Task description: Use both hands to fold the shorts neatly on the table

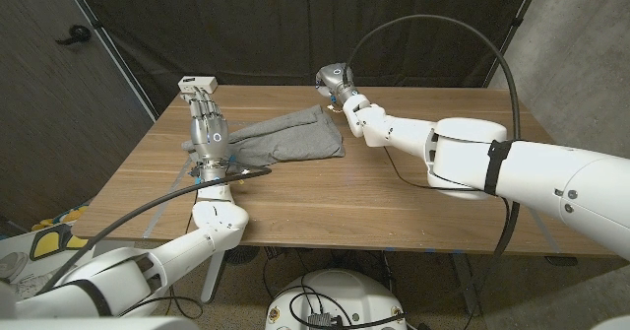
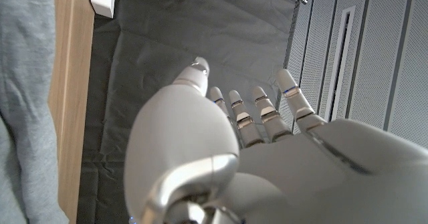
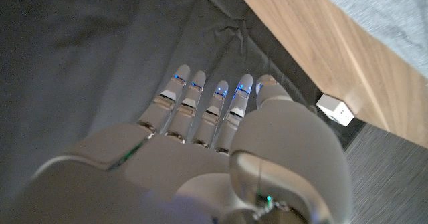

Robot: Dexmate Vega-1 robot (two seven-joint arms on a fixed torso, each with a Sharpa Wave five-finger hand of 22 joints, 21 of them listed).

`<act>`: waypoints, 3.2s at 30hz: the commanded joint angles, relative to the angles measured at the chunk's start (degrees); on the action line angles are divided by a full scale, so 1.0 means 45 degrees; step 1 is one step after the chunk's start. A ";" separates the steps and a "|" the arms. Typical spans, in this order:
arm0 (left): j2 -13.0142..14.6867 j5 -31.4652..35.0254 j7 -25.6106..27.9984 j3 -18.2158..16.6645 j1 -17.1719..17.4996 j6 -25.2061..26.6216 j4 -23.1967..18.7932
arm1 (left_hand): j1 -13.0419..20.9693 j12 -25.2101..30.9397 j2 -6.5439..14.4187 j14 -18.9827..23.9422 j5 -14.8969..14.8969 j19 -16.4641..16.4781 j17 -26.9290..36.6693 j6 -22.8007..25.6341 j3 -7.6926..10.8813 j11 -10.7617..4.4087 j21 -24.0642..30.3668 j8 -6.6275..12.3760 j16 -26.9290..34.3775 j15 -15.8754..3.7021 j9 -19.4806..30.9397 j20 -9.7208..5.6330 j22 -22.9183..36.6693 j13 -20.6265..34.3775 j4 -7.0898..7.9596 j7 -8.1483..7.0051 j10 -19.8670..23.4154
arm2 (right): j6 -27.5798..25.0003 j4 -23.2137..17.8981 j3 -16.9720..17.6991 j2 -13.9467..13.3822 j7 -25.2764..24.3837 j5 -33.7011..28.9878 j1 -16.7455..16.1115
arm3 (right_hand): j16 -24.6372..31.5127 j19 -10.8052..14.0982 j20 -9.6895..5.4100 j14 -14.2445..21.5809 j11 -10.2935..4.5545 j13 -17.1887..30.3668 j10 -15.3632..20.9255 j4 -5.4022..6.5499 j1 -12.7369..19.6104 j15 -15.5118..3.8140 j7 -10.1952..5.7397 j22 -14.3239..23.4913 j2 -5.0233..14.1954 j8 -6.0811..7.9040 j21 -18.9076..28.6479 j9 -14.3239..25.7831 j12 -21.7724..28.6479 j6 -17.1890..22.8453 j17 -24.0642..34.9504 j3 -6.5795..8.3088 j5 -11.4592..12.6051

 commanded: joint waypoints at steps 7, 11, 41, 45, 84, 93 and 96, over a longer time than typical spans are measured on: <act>0.2137 -0.1813 -0.1402 -0.1002 0.1859 -0.1012 -0.6414 | -0.2874 -0.0177 -0.0153 -0.0371 -0.0011 -0.0366 -0.0040 -0.1910 -0.0782 0.0694 -0.0606 -0.0057 -0.0169 -0.0197 -0.0447 0.0392 -0.0779 -0.0062 0.1126 0.0319 -0.0530 | -0.1924 -0.7625 0.2456 -0.3560 -0.2012 -0.1016 -0.2224 | -0.0301 -0.0082 0.0100 -0.0651 0.0253 0.0043 -0.1266 0.0749 -0.1396 -0.1161 0.0094 0.0038 0.0054 -0.0498 -0.0074 0.0051 -0.0039 -0.2149 0.0039 0.0034 -0.0552; 0.2707 -0.2502 -0.2066 -0.1706 0.2574 -0.1644 -0.8042 | -0.3431 -0.0297 -0.0205 -0.0698 -0.0050 -0.0576 -0.0052 -0.2429 -0.0944 0.0855 -0.0806 -0.0082 -0.0256 -0.0012 -0.0531 0.0515 -0.0840 -0.0079 0.1310 0.0330 -0.0973 | -0.1706 -0.9765 0.3492 -0.4506 -0.0883 -0.1044 -0.3057 | -0.0376 -0.0190 0.0206 -0.0935 0.0332 0.0031 -0.1714 0.1056 -0.1987 -0.0922 0.0161 0.0033 0.0058 -0.0513 -0.0131 0.0052 -0.0036 -0.2898 0.0025 -0.0012 -0.0716; 0.5709 -0.8022 -0.7688 -0.5425 0.4721 -0.3082 -1.3696 | -0.6538 -0.0363 -0.1316 -0.4120 -0.0572 -0.2686 -0.0158 -0.6818 -0.2199 0.1643 -0.2895 -0.0154 -0.0348 0.1193 -0.0803 0.1111 -0.0904 -0.0230 0.1605 0.0972 -0.4437 | 0.1077 -1.4799 0.6671 -0.7324 0.3117 -0.3561 -0.6809 | -0.0760 -0.2327 0.0072 -0.4279 0.0581 -0.0123 -0.4181 0.1906 -0.4557 -0.0269 0.0291 -0.0069 0.0214 -0.0375 -0.0605 -0.0002 0.0027 -0.5932 -0.0394 0.0894 -0.0753; 0.6012 -0.8479 -0.7931 -0.5553 0.4783 -0.3099 -1.3897 | -0.6676 -0.0363 -0.1468 -0.4242 -0.0541 -0.2780 -0.0163 -0.7051 -0.2322 0.1677 -0.3013 -0.0141 -0.0360 0.1226 -0.0810 0.1207 -0.0903 -0.0232 0.1598 0.0974 -0.4550 | 0.1779 -1.4856 0.6771 -0.7504 0.3620 -0.3713 -0.6916 | -0.0754 -0.2449 0.0017 -0.4356 0.0489 -0.0127 -0.4147 0.1862 -0.4602 -0.0384 0.0255 -0.0068 0.0224 -0.0318 -0.0596 -0.0007 0.0061 -0.5832 -0.0430 0.0950 -0.0739; 0.8354 -0.9769 -0.9931 -0.3301 0.3292 -0.2396 -1.4492 | -0.5854 -0.0043 -0.2939 -0.4734 0.0235 -0.3042 -0.0206 -0.6282 -0.3023 0.1769 -0.3922 0.0377 -0.0280 0.1507 -0.0808 0.1304 -0.0910 -0.0240 0.0661 0.1379 -0.4175 | 0.1250 -1.4880 0.6914 -0.7025 0.5385 -0.5093 -0.8097 | -0.0717 -0.2914 -0.0145 -0.4758 0.0394 -0.0136 -0.4432 0.1562 -0.4560 -0.0493 0.0152 -0.0071 0.0233 -0.0296 -0.0537 -0.0015 0.0068 -0.5918 -0.0614 0.1410 -0.0654; 0.8219 -0.9459 -1.0299 -0.2515 0.2732 -0.2402 -1.4142 | -0.5516 -0.0024 -0.3038 -0.4699 0.0409 -0.2893 -0.0209 -0.6161 -0.3053 0.1851 -0.3995 0.0370 -0.0265 0.1532 -0.0806 0.1301 -0.0904 -0.0240 0.0466 0.1389 -0.4100 | 0.1229 -1.4634 0.6804 -0.6949 0.5693 -0.5037 -0.8060 | -0.0697 -0.2975 -0.0143 -0.4769 0.0392 -0.0137 -0.4441 0.1558 -0.4591 -0.0488 0.0115 -0.0071 0.0237 -0.0280 -0.0527 -0.0015 0.0080 -0.5890 -0.0622 0.1469 -0.0654; 0.8161 -0.9413 -1.0468 -0.2339 0.2575 -0.2494 -1.3999 | -0.5408 -0.0019 -0.3068 -0.4672 0.0468 -0.2849 -0.0209 -0.6079 -0.3066 0.1883 -0.4022 0.0383 -0.0255 0.1520 -0.0805 0.1305 -0.0901 -0.0241 0.0406 0.1410 -0.4073 | 0.1255 -1.4489 0.6778 -0.6884 0.5758 -0.4942 -0.8040 | -0.0689 -0.2985 -0.0137 -0.4769 0.0384 -0.0137 -0.4447 0.1555 -0.4604 -0.0489 0.0126 -0.0071 0.0234 -0.0279 -0.0517 -0.0014 0.0083 -0.5890 -0.0625 0.1490 -0.0655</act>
